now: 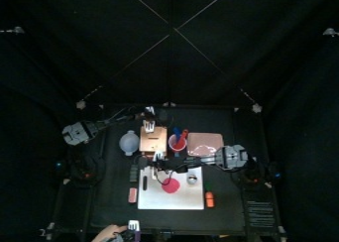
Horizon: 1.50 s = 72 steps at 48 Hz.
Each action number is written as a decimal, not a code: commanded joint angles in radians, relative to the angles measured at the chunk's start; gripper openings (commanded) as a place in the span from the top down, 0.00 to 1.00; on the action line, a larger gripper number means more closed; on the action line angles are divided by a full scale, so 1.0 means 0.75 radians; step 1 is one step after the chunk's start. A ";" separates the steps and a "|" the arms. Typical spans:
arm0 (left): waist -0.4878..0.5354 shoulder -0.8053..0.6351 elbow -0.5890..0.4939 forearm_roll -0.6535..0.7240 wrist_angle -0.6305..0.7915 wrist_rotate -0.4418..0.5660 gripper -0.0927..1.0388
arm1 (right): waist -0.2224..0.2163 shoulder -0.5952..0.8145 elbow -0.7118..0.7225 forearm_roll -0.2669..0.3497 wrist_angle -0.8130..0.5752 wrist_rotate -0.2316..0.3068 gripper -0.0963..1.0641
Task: Get the cutter from the drawer then cut the dough then place the extra dough in the bowl
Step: Cut the dough
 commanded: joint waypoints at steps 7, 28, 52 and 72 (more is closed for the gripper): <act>-0.004 -0.012 -0.010 0.012 -0.008 0.002 0.63 | -0.059 -0.037 -0.037 -0.039 -0.004 -0.002 0.85; -0.002 -0.012 -0.012 0.012 -0.010 -0.004 0.63 | -0.082 -0.037 -0.035 -0.074 -0.004 0.000 0.85; 0.002 -0.057 -0.020 0.006 -0.268 -0.070 0.61 | 0.008 -0.117 -0.090 0.035 0.037 0.014 0.84; -0.006 -0.250 0.055 -0.094 -0.507 -0.086 0.61 | 0.182 -0.268 -0.033 0.072 0.166 0.020 0.84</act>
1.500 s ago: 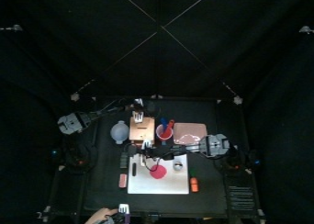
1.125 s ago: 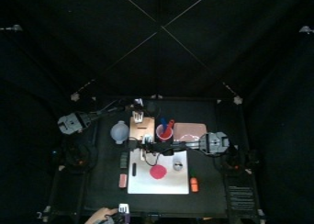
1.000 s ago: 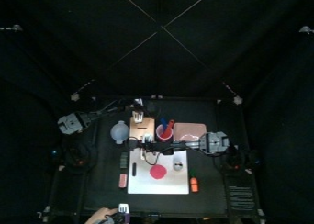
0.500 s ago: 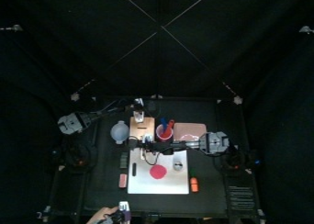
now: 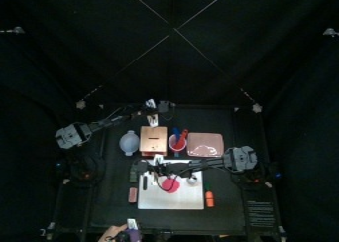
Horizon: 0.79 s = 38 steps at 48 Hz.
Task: Get the cutter from the drawer then cut the dough then place the extra dough in the bowl
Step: Cut the dough
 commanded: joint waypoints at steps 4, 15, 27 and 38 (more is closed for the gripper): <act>-0.012 -0.147 0.076 -0.063 -0.133 0.000 0.61 | 0.059 -0.135 0.051 0.004 0.057 0.004 0.84; -0.131 -0.286 0.266 -0.188 -0.342 0.000 0.61 | 0.123 -0.270 0.219 0.012 0.061 0.010 0.84; -0.399 -0.452 0.542 -0.297 -0.761 0.000 0.61 | 0.125 -0.458 0.522 0.147 -0.147 0.006 0.84; -0.636 -0.558 0.675 -0.409 -0.951 0.000 0.61 | 0.110 -0.644 0.759 0.284 -0.143 0.006 0.84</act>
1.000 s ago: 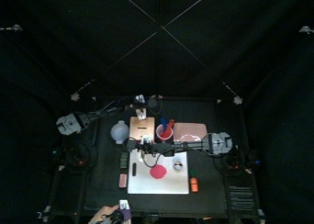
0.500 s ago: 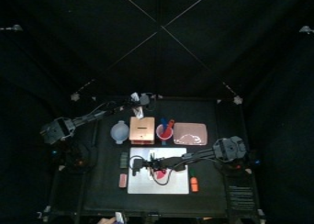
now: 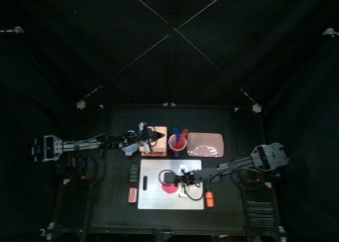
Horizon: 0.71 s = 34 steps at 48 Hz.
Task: Get the cutter from the drawer then cut the dough then place the extra dough in the bowl
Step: Cut the dough
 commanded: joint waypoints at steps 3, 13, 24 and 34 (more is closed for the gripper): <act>-0.166 -0.072 0.063 -0.049 -0.151 0.004 0.61 | -0.014 -0.178 0.090 0.051 0.055 -0.004 0.84; -0.385 -0.094 0.217 -0.086 -0.489 0.002 0.61 | -0.014 -0.292 0.151 0.061 0.205 -0.002 0.78; -0.503 -0.096 0.292 -0.141 -0.601 0.004 0.61 | -0.014 -0.315 0.188 0.121 0.315 0.000 0.51; -0.565 -0.098 0.315 -0.131 -0.599 0.002 0.61 | -0.016 -0.250 0.198 0.127 0.288 -0.002 0.23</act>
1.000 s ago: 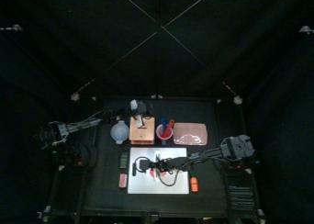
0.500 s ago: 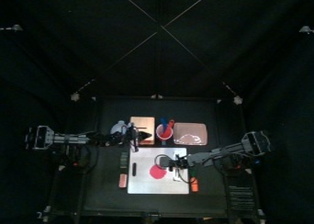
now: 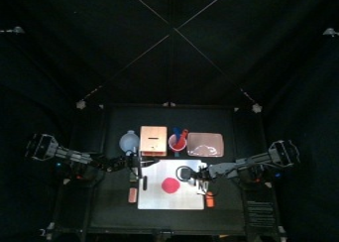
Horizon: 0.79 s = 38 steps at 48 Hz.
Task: Get the cutter from the drawer then cut the dough then place the extra dough in the bowl
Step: Cut the dough
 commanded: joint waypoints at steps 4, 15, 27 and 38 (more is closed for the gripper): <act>-0.018 -0.012 -0.002 -0.002 -0.012 -0.002 0.61 | -0.006 0.043 -0.025 -0.006 -0.039 -0.002 0.17; -0.035 -0.051 0.037 -0.061 -0.014 -0.004 0.63 | -0.074 0.110 -0.029 -0.033 -0.049 -0.004 0.16; -0.037 -0.057 0.063 -0.106 -0.022 -0.002 0.63 | -0.100 0.127 0.008 -0.049 -0.129 -0.006 0.16; -0.037 -0.059 0.080 -0.115 -0.045 -0.004 0.63 | -0.098 0.172 0.031 -0.037 -0.170 -0.004 0.17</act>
